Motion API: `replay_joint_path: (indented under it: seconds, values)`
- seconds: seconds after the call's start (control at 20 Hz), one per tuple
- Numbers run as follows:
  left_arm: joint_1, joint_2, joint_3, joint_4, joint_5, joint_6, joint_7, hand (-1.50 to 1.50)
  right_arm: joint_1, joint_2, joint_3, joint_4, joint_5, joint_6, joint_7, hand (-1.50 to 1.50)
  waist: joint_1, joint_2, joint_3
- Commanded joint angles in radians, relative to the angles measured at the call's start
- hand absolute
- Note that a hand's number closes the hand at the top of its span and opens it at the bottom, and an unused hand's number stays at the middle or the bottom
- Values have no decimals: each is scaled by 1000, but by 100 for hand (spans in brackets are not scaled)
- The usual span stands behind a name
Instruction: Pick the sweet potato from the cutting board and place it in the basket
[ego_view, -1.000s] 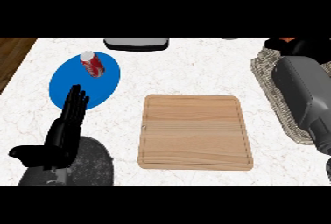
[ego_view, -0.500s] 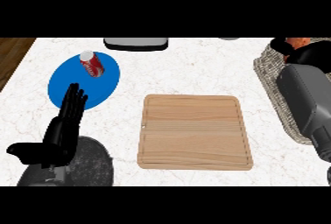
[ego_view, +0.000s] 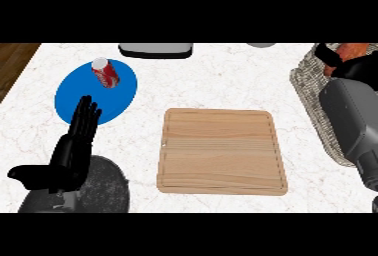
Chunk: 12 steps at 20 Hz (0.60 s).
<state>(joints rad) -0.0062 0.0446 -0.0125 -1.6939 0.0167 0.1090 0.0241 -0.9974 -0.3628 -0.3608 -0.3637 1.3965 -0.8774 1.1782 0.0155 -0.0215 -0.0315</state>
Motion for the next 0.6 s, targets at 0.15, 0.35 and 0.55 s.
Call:
replay_joint_path:
  seconds: [0.15, 0.35, 0.55]
  values:
    - [-20, 33, 36, 26, 19, -21, 13, 0, 109, 5, 12, -47, 81, -100, 111, -150, -22, 20, 30]
    - [22, 10, 13, 7, 7, -13, -22, 0, 107, 12, 42, -107, 231, -97, 219, -150, -18, 18, 29]
    - [-3, 8, 14, 18, 11, -12, -2, 0, 125, -1, 22, -190, 348, -34, 291, -150, -27, 15, 29]
